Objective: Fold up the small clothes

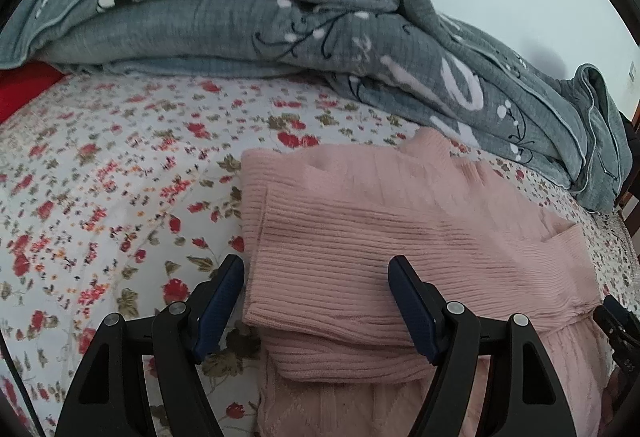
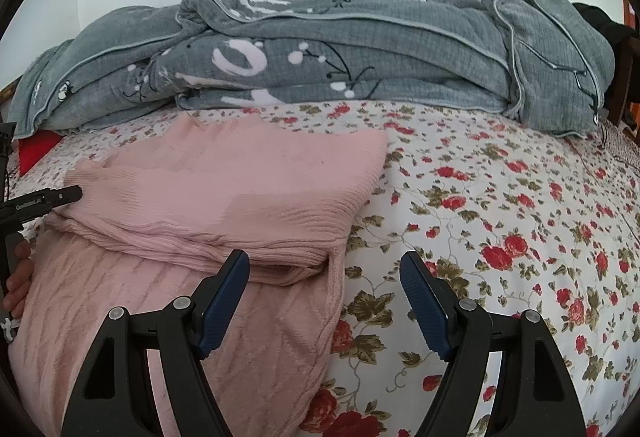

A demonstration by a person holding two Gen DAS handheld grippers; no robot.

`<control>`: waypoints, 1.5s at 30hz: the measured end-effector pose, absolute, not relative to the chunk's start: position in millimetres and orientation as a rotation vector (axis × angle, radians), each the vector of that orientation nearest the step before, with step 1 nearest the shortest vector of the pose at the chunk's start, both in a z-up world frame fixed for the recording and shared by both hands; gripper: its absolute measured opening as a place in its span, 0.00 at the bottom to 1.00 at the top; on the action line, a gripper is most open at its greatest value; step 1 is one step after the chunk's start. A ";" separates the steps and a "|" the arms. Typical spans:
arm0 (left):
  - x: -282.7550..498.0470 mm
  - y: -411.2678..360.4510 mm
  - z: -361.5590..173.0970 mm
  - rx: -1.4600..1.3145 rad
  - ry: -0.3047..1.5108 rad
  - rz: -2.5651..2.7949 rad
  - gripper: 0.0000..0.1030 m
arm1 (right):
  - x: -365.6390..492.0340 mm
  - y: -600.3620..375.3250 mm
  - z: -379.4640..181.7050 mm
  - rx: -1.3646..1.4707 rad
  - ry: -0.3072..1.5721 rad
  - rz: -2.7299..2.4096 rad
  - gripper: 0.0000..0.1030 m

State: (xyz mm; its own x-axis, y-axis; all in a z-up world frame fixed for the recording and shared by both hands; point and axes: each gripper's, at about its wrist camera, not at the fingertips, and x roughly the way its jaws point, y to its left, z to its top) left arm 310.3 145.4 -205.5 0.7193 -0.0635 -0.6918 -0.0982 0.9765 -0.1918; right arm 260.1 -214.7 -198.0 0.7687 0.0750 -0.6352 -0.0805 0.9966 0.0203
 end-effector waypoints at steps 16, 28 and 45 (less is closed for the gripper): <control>275.5 126.2 -198.2 -0.145 0.756 0.001 0.71 | 242.9 -200.4 -190.0 -0.076 0.632 0.104 0.74; 201.0 94.1 -193.6 -0.047 0.723 -0.129 0.71 | 207.4 -201.2 -178.0 0.000 0.616 0.096 0.74; 102.6 85.1 -210.0 -0.011 0.743 -0.205 0.71 | 66.3 -188.0 -192.8 -0.036 0.679 0.133 0.74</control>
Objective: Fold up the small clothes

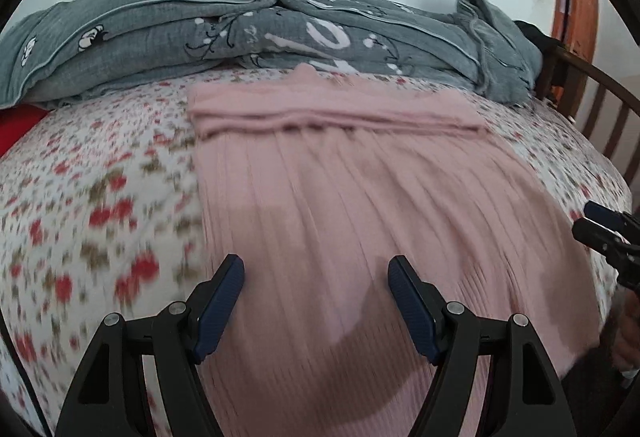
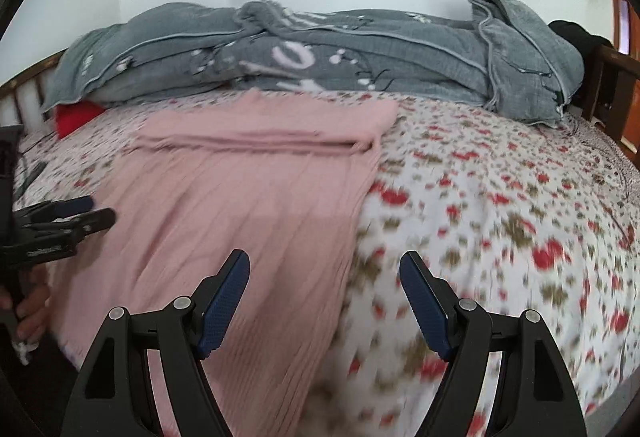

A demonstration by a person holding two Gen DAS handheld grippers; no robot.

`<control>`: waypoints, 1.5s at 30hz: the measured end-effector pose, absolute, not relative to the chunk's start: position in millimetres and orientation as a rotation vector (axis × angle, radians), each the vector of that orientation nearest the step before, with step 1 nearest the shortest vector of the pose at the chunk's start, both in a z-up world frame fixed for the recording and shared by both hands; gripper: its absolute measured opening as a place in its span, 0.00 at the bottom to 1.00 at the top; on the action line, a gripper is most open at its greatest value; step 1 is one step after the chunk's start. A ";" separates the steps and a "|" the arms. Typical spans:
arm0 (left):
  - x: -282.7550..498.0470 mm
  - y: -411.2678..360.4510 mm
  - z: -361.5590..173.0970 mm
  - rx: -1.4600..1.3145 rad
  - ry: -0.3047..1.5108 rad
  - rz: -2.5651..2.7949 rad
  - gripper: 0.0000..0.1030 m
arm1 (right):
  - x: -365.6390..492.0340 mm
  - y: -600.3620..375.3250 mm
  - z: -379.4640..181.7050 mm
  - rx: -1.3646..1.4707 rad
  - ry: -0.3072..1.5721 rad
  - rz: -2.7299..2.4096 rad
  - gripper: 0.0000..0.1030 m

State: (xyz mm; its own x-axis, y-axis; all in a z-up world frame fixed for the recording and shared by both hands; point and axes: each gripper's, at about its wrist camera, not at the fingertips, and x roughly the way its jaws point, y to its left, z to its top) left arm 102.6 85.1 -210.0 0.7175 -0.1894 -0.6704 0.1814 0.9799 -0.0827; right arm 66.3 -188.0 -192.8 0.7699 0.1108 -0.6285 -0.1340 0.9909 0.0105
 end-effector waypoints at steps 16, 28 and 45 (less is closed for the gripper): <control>9.3 94.4 -225.7 0.032 0.875 -0.173 0.71 | -5.7 -168.6 -214.1 -0.007 0.731 0.223 0.74; 11.1 111.2 -231.9 -0.061 0.897 -0.122 0.26 | 19.2 -177.9 -244.7 0.125 0.833 0.208 0.27; 0.3 161.5 -229.1 -0.309 0.876 -0.168 0.14 | 5.8 -207.8 -230.3 0.148 0.754 0.195 0.04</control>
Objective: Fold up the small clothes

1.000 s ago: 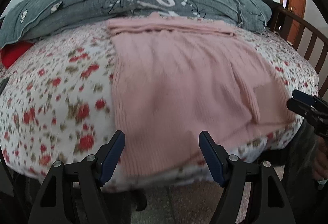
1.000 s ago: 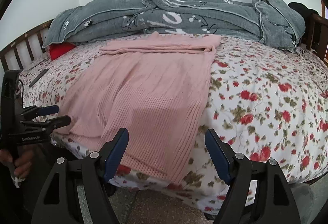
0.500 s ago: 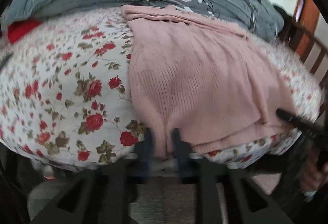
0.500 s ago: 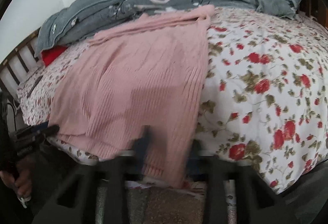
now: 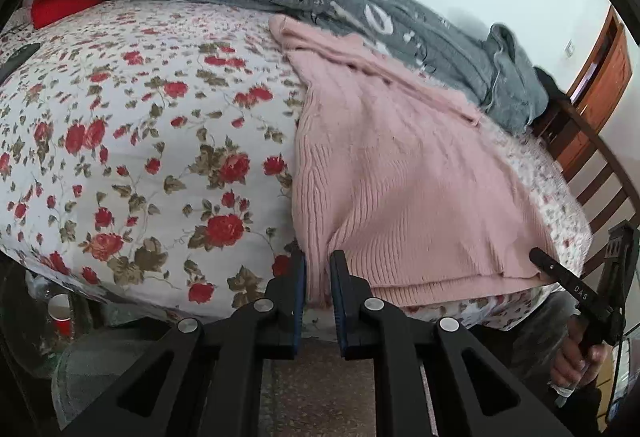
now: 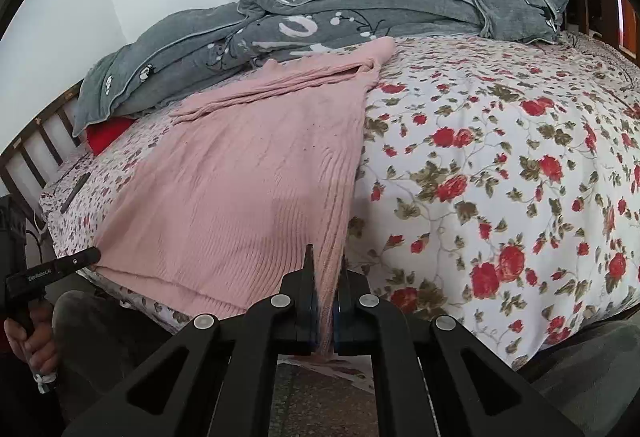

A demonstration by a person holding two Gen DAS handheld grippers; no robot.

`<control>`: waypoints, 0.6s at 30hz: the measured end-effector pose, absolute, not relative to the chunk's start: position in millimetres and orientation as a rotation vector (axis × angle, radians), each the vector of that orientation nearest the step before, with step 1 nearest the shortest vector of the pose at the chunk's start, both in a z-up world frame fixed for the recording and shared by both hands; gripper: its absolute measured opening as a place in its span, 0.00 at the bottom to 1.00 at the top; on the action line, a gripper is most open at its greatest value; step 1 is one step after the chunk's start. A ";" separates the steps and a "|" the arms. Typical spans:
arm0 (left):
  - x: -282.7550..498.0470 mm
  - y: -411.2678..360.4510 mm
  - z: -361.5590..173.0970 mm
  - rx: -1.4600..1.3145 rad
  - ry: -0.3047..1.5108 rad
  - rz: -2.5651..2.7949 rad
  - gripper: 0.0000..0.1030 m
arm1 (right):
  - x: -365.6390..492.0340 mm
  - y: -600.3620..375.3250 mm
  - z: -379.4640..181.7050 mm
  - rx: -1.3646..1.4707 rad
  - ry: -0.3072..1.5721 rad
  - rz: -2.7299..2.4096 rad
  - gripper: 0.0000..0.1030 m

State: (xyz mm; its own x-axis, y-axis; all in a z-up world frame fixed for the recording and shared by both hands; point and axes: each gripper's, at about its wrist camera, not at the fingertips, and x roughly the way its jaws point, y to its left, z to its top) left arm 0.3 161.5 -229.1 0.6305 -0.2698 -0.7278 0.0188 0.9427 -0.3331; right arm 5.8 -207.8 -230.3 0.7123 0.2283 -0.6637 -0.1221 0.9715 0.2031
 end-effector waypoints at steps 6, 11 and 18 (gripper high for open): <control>9.1 156.5 -232.6 -0.307 0.918 -0.152 0.28 | 10.0 -202.4 -247.6 0.121 0.796 0.172 0.06; 20.0 159.0 -227.1 -0.338 0.913 -0.183 0.46 | 10.3 -201.7 -248.0 0.108 0.794 0.174 0.07; 28.4 155.6 -233.6 -0.305 0.915 -0.134 0.11 | 11.9 -197.3 -247.4 0.098 0.796 0.173 0.10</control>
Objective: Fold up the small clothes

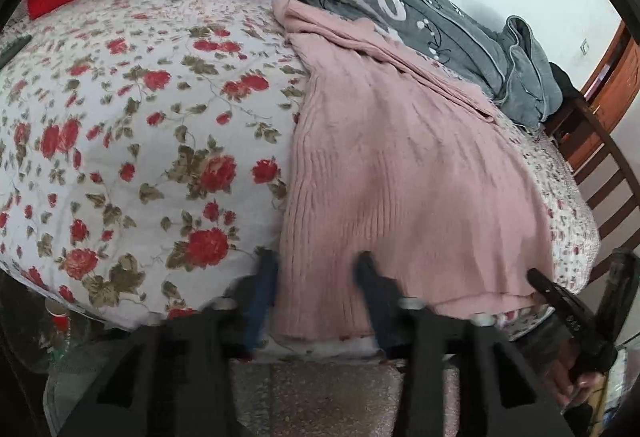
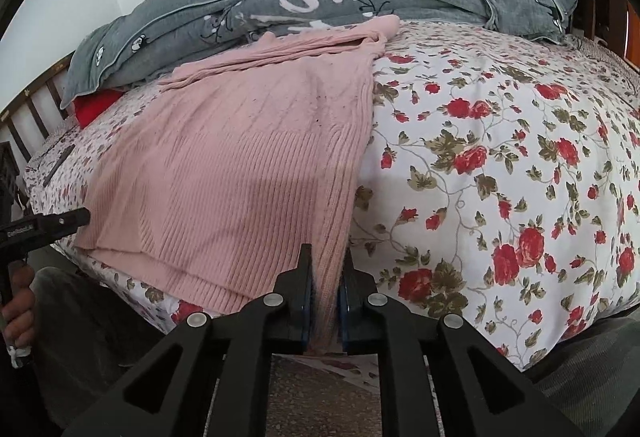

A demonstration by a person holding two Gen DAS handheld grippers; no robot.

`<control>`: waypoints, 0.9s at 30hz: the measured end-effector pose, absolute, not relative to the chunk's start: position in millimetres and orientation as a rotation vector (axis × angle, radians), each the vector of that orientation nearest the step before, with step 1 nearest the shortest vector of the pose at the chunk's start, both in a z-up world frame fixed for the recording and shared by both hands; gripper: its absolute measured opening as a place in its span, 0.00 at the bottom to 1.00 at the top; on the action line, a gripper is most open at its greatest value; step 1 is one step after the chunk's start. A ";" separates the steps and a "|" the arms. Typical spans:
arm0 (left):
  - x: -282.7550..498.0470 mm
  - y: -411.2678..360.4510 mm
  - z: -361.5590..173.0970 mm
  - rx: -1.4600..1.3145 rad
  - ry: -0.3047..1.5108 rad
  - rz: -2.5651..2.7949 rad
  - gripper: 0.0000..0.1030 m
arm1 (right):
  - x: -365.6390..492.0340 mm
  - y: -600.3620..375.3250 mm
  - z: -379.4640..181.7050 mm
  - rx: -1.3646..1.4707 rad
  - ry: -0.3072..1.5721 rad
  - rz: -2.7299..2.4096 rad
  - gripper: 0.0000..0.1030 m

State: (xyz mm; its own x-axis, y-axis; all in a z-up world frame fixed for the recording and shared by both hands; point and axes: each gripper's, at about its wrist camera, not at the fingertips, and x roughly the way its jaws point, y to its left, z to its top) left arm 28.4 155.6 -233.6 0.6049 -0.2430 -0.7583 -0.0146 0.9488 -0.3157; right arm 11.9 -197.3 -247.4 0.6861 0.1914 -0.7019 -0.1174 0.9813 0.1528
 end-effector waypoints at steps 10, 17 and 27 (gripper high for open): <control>17.4 184.2 -228.1 -0.366 0.897 -0.133 0.07 | 11.9 -204.3 -247.5 0.118 0.799 0.168 0.11; 16.2 163.4 -233.1 -0.331 0.930 -0.168 0.29 | 12.4 -199.0 -246.7 0.113 0.799 0.195 0.26; 13.0 174.3 -228.8 -0.352 0.925 -0.119 0.07 | 7.2 -188.7 -243.3 0.041 0.786 0.194 0.06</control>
State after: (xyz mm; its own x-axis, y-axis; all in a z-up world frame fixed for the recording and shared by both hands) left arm 13.0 174.3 -228.8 0.6000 -0.2499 -0.7600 -0.0494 0.9366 -0.3469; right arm 7.2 -188.7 -243.3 0.6896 0.1890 -0.6991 -0.1585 0.9813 0.1089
